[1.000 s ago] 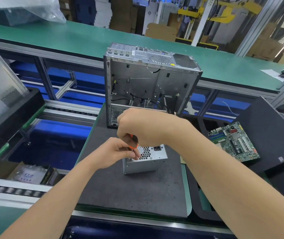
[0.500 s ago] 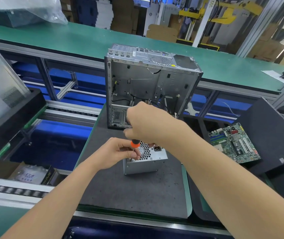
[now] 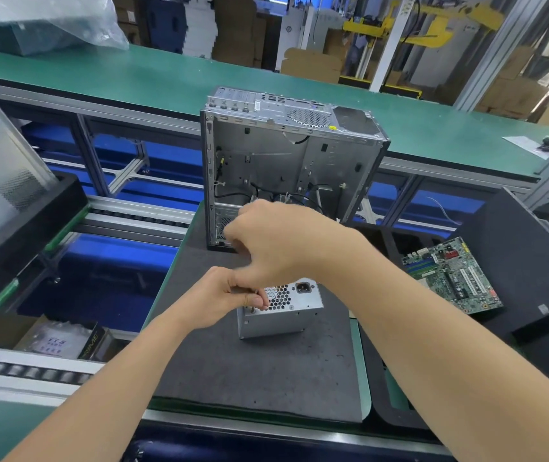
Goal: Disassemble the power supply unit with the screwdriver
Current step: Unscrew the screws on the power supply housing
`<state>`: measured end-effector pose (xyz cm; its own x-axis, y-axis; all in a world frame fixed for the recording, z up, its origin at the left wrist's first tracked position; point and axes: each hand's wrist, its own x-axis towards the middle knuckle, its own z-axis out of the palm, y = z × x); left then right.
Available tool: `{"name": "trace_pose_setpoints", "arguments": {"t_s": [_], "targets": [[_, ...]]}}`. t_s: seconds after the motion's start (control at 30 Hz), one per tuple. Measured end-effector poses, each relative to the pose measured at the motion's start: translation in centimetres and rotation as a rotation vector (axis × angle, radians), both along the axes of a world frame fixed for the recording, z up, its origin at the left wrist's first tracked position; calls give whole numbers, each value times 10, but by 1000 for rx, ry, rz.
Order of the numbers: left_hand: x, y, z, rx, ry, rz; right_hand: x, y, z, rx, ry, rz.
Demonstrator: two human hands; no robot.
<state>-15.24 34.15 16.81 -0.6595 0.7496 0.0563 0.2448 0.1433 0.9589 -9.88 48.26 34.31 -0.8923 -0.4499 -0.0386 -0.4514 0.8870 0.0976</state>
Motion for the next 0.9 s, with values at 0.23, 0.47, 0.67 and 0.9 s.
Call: {"name": "trace_pose_setpoints", "arguments": {"t_s": [0.23,0.47,0.67,0.9], "targets": [[-1,2,-2,18,-1,2,-3,-11,-11,-53,26,-365],[-1,-3,-1,8,-24,-6,-7,-6,6,2,-176,65],[0,-5,0,-30,3,-7,-8,-8,1,11,-234,155],[-1,0,0,-53,41,34,-2,-15,-9,-76,67,-306]]}}
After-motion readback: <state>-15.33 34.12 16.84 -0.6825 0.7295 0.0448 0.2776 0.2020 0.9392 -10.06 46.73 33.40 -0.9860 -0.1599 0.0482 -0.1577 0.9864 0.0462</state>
